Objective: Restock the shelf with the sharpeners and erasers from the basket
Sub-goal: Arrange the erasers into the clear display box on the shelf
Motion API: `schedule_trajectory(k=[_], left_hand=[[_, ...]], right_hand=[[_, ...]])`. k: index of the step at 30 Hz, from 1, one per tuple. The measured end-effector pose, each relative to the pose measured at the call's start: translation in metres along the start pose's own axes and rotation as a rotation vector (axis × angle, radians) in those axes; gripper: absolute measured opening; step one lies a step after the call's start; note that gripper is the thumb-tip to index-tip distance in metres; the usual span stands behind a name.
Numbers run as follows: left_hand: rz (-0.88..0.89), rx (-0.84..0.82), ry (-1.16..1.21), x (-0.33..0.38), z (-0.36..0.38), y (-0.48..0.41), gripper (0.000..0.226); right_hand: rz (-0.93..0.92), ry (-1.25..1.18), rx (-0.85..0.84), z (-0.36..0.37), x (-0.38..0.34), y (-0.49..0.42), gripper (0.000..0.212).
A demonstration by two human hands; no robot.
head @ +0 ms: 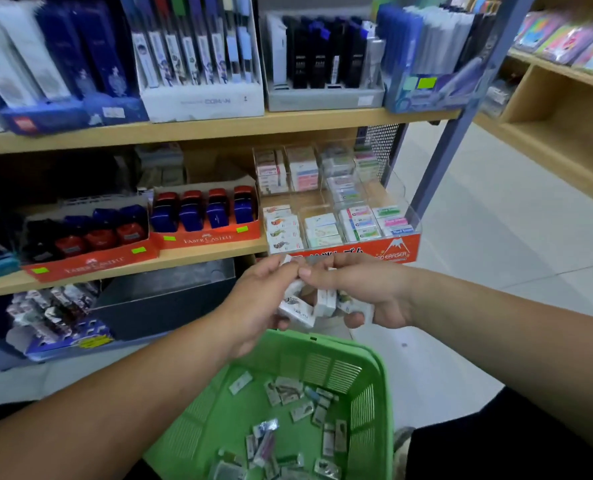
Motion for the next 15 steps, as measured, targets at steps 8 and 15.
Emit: schedule_trajectory(k=[8, 15], left_hand=[[0.109, 0.235, 0.046, -0.004, -0.003, -0.024, 0.024], [0.135, 0.243, 0.186, 0.012, -0.004, -0.033, 0.028]], right_hand=[[-0.029, -0.106, -0.002, 0.013, -0.001, -0.016, 0.032], [-0.06, -0.177, -0.104, 0.017, -0.011, -0.027, 0.038]])
Point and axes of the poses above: each hand's wrist, its own y-axis away from the middle knuckle, its own z-axis out of the palm, x = y × z, the point moved 5 cm from there along -y, towards the middle knuckle, and after that the axes turned 5 degrees about y, right-handed, at the moved point
